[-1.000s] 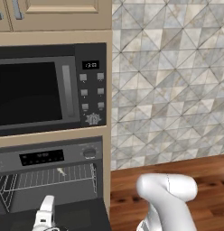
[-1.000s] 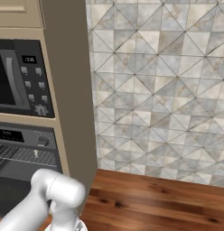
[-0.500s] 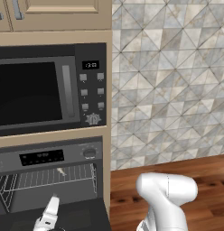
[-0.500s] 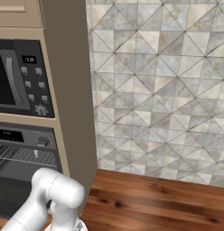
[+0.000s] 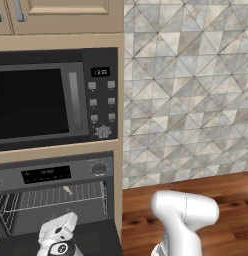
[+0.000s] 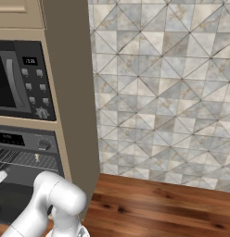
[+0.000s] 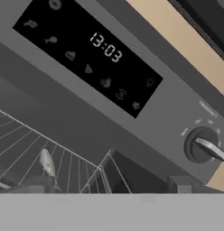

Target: Take the fish from the oven and place it on the plate on the counter.

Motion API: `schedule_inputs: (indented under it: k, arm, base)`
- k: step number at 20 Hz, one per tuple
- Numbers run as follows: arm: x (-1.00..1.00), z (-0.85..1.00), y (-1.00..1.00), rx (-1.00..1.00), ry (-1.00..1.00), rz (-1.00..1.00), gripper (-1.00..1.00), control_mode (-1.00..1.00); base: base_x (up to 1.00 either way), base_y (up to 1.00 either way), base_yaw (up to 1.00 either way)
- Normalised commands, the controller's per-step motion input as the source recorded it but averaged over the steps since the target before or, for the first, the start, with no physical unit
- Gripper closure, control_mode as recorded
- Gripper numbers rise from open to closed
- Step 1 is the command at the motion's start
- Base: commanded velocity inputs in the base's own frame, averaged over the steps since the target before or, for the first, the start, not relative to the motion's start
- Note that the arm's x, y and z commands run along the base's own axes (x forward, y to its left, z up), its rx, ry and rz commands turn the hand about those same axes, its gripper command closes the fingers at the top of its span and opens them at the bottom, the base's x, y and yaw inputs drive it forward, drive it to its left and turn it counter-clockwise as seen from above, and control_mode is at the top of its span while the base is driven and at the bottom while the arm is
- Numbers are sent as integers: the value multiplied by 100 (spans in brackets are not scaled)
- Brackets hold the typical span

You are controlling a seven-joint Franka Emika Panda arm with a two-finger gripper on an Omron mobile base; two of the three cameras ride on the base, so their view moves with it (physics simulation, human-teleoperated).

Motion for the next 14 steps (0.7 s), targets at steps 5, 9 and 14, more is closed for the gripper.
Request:
schedule_inputs:
  k: [5,9,14]
  arm:
    - [26,-13,-8,23,4,8,-100,-100]
    - [1,-28,0,8,1,11,-100,-100]
    - [2,-32,0,-1,1,7,-100,-100]
  base:
    - [0,0,0]
    - [0,0,0]
    - [0,0,0]
